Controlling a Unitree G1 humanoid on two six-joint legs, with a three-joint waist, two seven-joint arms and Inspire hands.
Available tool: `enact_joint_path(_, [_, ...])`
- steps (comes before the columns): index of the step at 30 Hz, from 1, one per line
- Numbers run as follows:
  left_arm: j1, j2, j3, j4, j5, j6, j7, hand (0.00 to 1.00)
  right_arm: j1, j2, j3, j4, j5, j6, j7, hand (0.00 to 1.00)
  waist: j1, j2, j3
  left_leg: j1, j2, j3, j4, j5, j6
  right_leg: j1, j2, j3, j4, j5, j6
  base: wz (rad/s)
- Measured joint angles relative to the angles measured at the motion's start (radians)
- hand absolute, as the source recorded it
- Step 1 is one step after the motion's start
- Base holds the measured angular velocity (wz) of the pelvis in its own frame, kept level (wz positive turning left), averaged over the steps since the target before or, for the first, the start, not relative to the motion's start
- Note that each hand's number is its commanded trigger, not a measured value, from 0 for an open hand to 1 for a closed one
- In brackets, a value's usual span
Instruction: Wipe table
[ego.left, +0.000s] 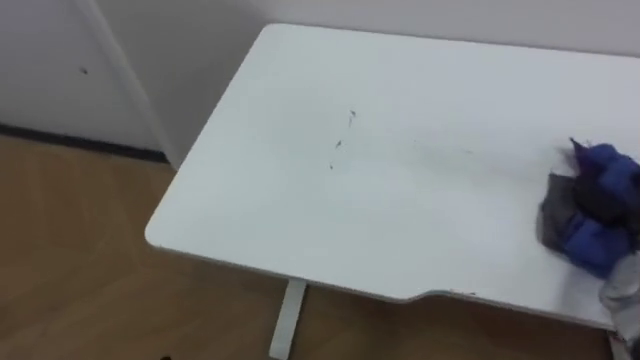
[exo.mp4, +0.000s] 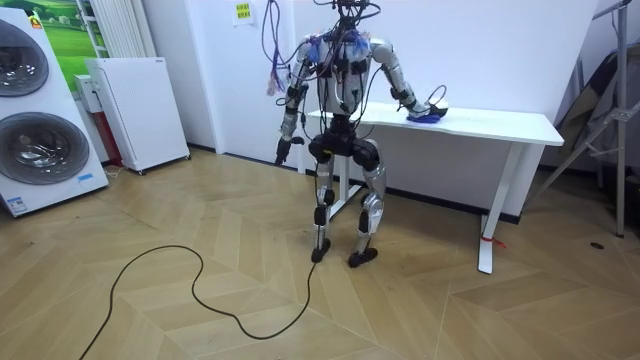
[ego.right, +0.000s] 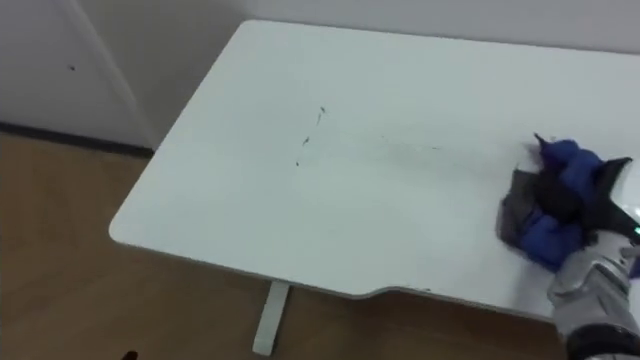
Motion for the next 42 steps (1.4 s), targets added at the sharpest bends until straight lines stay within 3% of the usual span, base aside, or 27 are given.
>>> enact_joint_path(2, [-0.049,0.001,-0.001,0.013,0.004,-0.018,0.027,0.0,-0.051,0.078,0.038,0.004,-0.042,0.03,0.004,1.0,0.048,-0.011,-0.0006,-0.016,0.025,0.003,0.038,-0.01,-0.024,-0.043,-0.102,0.077,0.121,-0.039,0.015,-0.21])
enact_joint_path(4, [-0.079,0.005,-0.004,0.015,0.003,-0.024,0.029,0.0,-0.118,0.11,0.096,0.021,-0.072,0.02,0.022,1.0,0.078,-0.023,0.0041,-0.047,0.052,-0.017,0.049,0.001,-0.058,-0.048,-0.135,0.167,0.036,-0.031,0.031,-0.03])
enact_joint_path(5, [-0.099,0.008,-0.02,0.008,0.005,-0.024,0.029,0.0,-0.147,0.11,0.11,0.022,-0.098,-0.002,0.031,1.0,0.086,-0.026,0.0031,-0.087,0.07,-0.079,0.052,0.012,-0.084,-0.034,-0.144,0.18,-0.062,-0.002,0.04,0.29])
enact_joint_path(6, [-0.115,0.013,-0.032,0.002,0.005,-0.024,0.029,0.0,-0.16,0.11,0.11,0.024,-0.101,-0.014,0.032,1.0,0.086,-0.033,-0.0012,-0.107,0.079,-0.118,0.05,0.021,-0.099,-0.021,-0.141,0.178,-0.111,0.018,0.045,0.66])
enact_joint_path(7, [-0.12,0.025,-0.05,0.0,0.004,-0.023,0.028,0.0,-0.182,0.109,0.102,0.032,-0.096,-0.034,0.032,1.0,0.083,-0.035,-0.0009,-0.143,0.094,-0.202,0.045,0.034,-0.134,0.002,-0.129,0.169,-0.192,0.06,0.049,0.78])
enact_joint_path(8, [-0.126,0.038,-0.051,-0.01,0.004,-0.018,0.028,0.0,-0.19,0.108,0.101,0.035,-0.083,-0.061,0.03,1.0,0.078,-0.047,-0.0026,-0.169,0.109,-0.253,0.048,0.038,-0.175,0.006,-0.125,0.139,-0.203,0.098,0.083,0.73])
enact_joint_path(9, [-0.125,0.041,-0.049,-0.013,0.004,-0.015,0.029,0.0,-0.188,0.105,0.101,0.033,-0.082,-0.077,0.026,1.0,0.078,-0.047,-0.0035,-0.175,0.118,-0.267,0.047,0.042,-0.195,0.006,-0.119,0.111,-0.178,0.079,0.131,0.53])
enact_joint_path(10, [-0.112,0.046,-0.047,-0.016,0.004,-0.015,0.028,0.0,-0.179,0.102,0.102,0.033,-0.079,-0.104,0.024,1.0,0.074,-0.046,-0.004,-0.169,0.148,-0.298,0.024,0.062,-0.224,0.001,-0.099,0.068,-0.12,0.029,0.137,0.55])
enact_joint_path(11, [-0.096,0.045,-0.047,-0.021,0.005,-0.015,0.024,0.0,-0.156,0.089,0.098,0.034,-0.078,-0.118,0.019,1.0,0.055,-0.048,-0.0033,-0.162,0.17,-0.297,0.007,0.095,-0.223,0.005,-0.089,0.038,-0.079,-0.015,0.12,0.58])
enact_joint_path(12, [-0.082,0.045,-0.046,-0.026,0.008,-0.015,0.021,0.0,-0.137,0.079,0.096,0.034,-0.078,-0.122,0.016,1.0,0.046,-0.057,-0.0035,-0.154,0.173,-0.287,-0.004,0.113,-0.219,0.011,-0.089,0.03,-0.063,-0.032,0.114,0.6])
enact_joint_path(14, [-0.017,0.046,0.004,-0.034,0.045,-0.034,0.017,0.0,-0.036,0.033,0.048,0.034,-0.077,-0.144,-0.003,1.0,0.03,-0.087,-0.0123,-0.11,0.198,-0.194,-0.058,0.186,-0.191,0.047,-0.081,0.009,-0.054,-0.078,0.093,0.4])
enact_joint_path(15, [0.002,0.046,0.026,-0.035,0.053,-0.037,0.018,0.0,-0.006,0.016,0.022,0.034,-0.078,-0.149,-0.007,1.0,0.014,-0.096,-0.0118,-0.108,0.202,-0.179,-0.07,0.206,-0.187,0.061,-0.079,-0.002,-0.057,-0.087,0.09,0.74])
enact_joint_path(17, [0.066,0.05,0.093,-0.06,0.094,-0.034,0.021,0.0,0.132,-0.07,-0.102,0.035,-0.069,-0.153,-0.014,1.0,-0.054,-0.127,-0.0169,-0.105,0.205,-0.111,-0.11,0.258,-0.178,0.101,-0.064,-0.02,-0.069,-0.116,0.083,0.95])
enact_joint_path(18, [0.083,0.049,0.103,-0.07,0.106,-0.034,0.021,0.0,0.157,-0.094,-0.126,0.039,-0.062,-0.152,-0.013,1.0,-0.056,-0.133,-0.0203,-0.103,0.205,-0.094,-0.112,0.262,-0.18,0.103,-0.062,-0.022,-0.071,-0.117,0.081,0.46])
enact_joint_path(20, [0.12,0.05,0.114,-0.074,0.112,-0.014,0.022,0.0,0.227,-0.156,-0.189,0.074,-0.029,-0.097,0.0,1.0,-0.067,-0.134,-0.0216,-0.1,0.205,-0.036,-0.113,0.267,-0.18,0.107,-0.045,-0.029,-0.093,-0.109,0.07,0.09])
enact_joint_path(22, [0.125,0.048,0.114,-0.074,0.113,-0.013,0.025,0.0,0.237,-0.162,-0.215,0.074,-0.029,-0.064,0.018,1.0,-0.079,-0.137,-0.0222,-0.096,0.204,-0.017,-0.102,0.267,-0.18,0.105,-0.029,-0.024,-0.099,-0.103,0.059,-0.14])
enact_joint_path(23, [0.117,0.047,0.111,-0.073,0.112,-0.014,0.025,0.0,0.229,-0.16,-0.215,0.056,-0.04,-0.053,0.036,1.0,-0.082,-0.129,-0.016,-0.095,0.204,-0.014,-0.075,0.259,-0.168,0.103,-0.018,-0.012,-0.103,-0.105,0.058,-0.3])
enact_joint_path(24, [0.11,0.046,0.11,-0.072,0.112,-0.014,0.025,0.0,0.222,-0.155,-0.21,0.043,-0.05,-0.048,0.045,1.0,-0.082,-0.123,-0.0125,-0.1,0.198,-0.013,-0.047,0.246,-0.151,0.103,-0.013,-0.009,-0.104,-0.105,0.057,-0.41])
enact_joint_path(25, [0.105,0.039,0.109,-0.068,0.112,-0.017,0.026,0.0,0.196,-0.138,-0.207,0.024,-0.083,-0.036,0.057,1.0,-0.077,-0.111,-0.004,-0.1,0.17,-0.011,0.006,0.205,-0.129,0.104,0.002,0.021,-0.108,-0.1,0.048,-0.53])
enact_joint_path(26, [0.096,0.03,0.101,-0.064,0.112,-0.021,0.026,0.0,0.17,-0.124,-0.175,-0.017,-0.088,-0.019,0.07,1.0,-0.065,-0.092,-0.0026,-0.098,0.128,-0.009,0.038,0.162,-0.105,0.092,0.036,0.082,-0.121,-0.087,0.035,-0.63])
enact_joint_path(27, [0.096,0.026,0.094,-0.063,0.111,-0.025,0.026,0.0,0.152,-0.117,-0.147,-0.042,-0.088,-0.015,0.077,1.0,-0.056,-0.08,-0.0021,-0.095,0.103,-0.009,0.042,0.141,-0.09,0.082,0.051,0.117,-0.124,-0.078,0.027,-0.98])
enact_joint_path(28, [0.095,0.01,0.087,-0.051,0.111,-0.03,0.026,0.0,0.101,-0.099,-0.087,-0.081,-0.104,-0.01,0.088,1.0,-0.018,-0.054,-0.0043,-0.084,0.056,-0.011,0.036,0.102,-0.068,0.059,0.079,0.176,-0.135,-0.051,0.01,-1.07])
enact_joint_path(30, [0.1,-0.015,0.087,-0.046,0.107,-0.019,0.015,0.0,0.011,-0.048,0.003,-0.121,-0.162,-0.015,0.108,1.0,0.025,-0.017,-0.0003,-0.074,0.001,-0.024,-0.004,0.081,-0.051,0.013,0.101,0.232,-0.141,-0.022,0.0,-1.27])
enact_joint_path(32, [0.109,-0.019,0.087,-0.061,0.08,-0.013,0.012,0.0,-0.031,0.017,0.082,-0.173,-0.208,-0.027,0.127,1.0,0.058,0.003,-0.0049,-0.074,-0.013,-0.026,-0.05,0.088,-0.053,-0.016,0.109,0.251,-0.15,-0.005,0.0,-0.65])
enact_joint_path(36, [0.123,-0.013,0.086,-0.102,0.046,0.008,0.009,0.0,-0.031,0.038,0.11,-0.17,-0.196,-0.053,0.126,1.0,0.04,-0.021,-0.0062,-0.064,-0.038,-0.069,-0.111,0.126,-0.052,0.001,0.095,0.23,-0.166,0.0,-0.008,0.35])
enact_joint_path(38, [0.124,-0.013,0.087,-0.107,0.035,0.02,0.007,0.0,-0.018,0.036,0.091,-0.117,-0.152,-0.081,0.081,1.0,0.002,-0.044,-0.0061,-0.069,-0.044,-0.095,-0.103,0.133,-0.05,0.025,0.086,0.196,-0.178,-0.002,-0.008,0.47])
enact_joint_path(42, [0.123,-0.012,0.096,-0.111,0.066,0.019,0.008,0.0,0.1,0.033,-0.024,-0.059,-0.146,-0.12,-0.015,1.0,-0.066,-0.076,-0.0119,-0.055,-0.061,-0.106,-0.085,0.121,-0.028,0.095,0.054,0.132,-0.206,-0.018,0.017,0.62])
